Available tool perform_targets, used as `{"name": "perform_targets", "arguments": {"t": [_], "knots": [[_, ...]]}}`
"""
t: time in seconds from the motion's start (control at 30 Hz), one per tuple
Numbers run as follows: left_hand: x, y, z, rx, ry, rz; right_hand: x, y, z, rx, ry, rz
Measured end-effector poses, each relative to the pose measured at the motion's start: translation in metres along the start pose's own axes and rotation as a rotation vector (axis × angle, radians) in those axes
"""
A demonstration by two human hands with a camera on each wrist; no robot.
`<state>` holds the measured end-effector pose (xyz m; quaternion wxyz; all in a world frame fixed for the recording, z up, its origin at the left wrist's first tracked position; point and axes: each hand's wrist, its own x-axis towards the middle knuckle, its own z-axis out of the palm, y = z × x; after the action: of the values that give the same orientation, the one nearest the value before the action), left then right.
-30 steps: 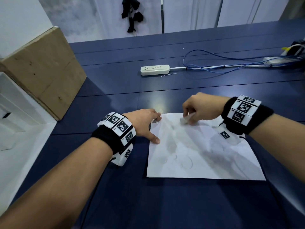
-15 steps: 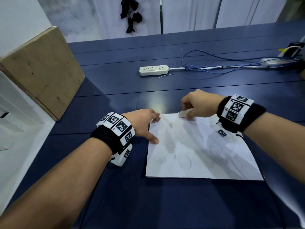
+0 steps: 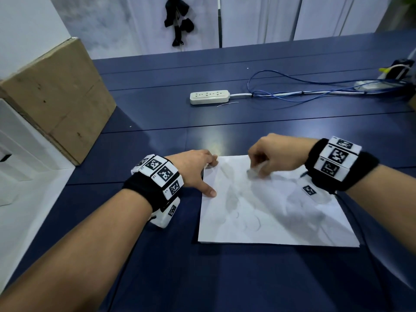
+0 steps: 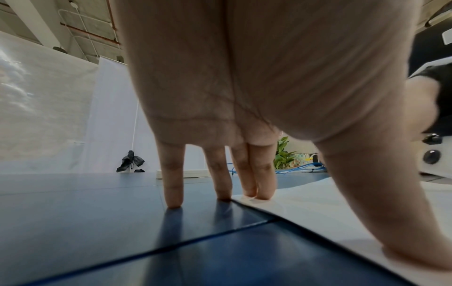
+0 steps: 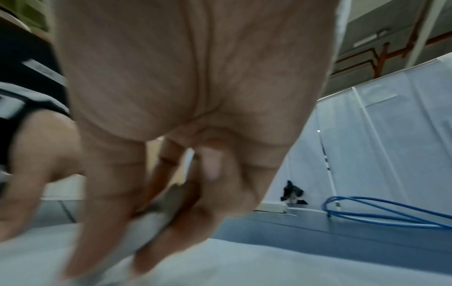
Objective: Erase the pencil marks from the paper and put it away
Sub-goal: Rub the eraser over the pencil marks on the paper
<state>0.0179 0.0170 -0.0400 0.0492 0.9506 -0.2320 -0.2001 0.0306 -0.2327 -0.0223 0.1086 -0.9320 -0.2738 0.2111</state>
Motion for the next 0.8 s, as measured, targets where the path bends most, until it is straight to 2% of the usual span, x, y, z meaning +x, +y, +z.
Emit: {"name": "perform_targets", "arguments": {"t": [0.07,0.1,0.13,0.27,0.33,0.5,0.53,0.63,0.7,0.77,0.8], "knots": [[0.001,-0.001,0.000,-0.001,0.002,0.002,-0.010,-0.010,0.006,0.040,-0.168,-0.060],[0.001,-0.001,0.000,-0.001,0.003,0.003,-0.011,-0.012,0.007,0.031,-0.187,-0.064],[0.001,-0.001,0.000,0.000,0.005,0.006,-0.006,-0.010,0.006,0.008,-0.151,-0.057],[0.000,0.000,0.000,0.001,0.008,0.006,0.022,0.004,-0.009,-0.051,0.142,0.065],[0.001,0.000,0.000,0.006,0.009,0.008,0.023,0.007,-0.009,-0.036,0.167,0.079],[0.000,-0.002,0.001,0.002,0.014,0.018,-0.005,-0.015,0.008,0.061,-0.172,-0.082],[0.000,-0.001,0.001,0.000,0.013,0.019,-0.003,-0.015,0.007,0.041,-0.156,-0.081],[-0.001,-0.001,0.000,-0.004,0.014,0.017,0.019,-0.005,-0.006,-0.064,0.081,0.016],[-0.002,0.000,0.000,-0.003,0.016,0.015,0.028,0.002,-0.011,-0.075,0.181,0.078],[-0.001,0.000,0.001,-0.002,0.016,0.014,0.023,0.005,-0.009,-0.050,0.163,0.065],[-0.001,-0.002,0.001,-0.006,0.016,0.013,0.015,0.002,-0.006,-0.027,0.103,0.026]]}}
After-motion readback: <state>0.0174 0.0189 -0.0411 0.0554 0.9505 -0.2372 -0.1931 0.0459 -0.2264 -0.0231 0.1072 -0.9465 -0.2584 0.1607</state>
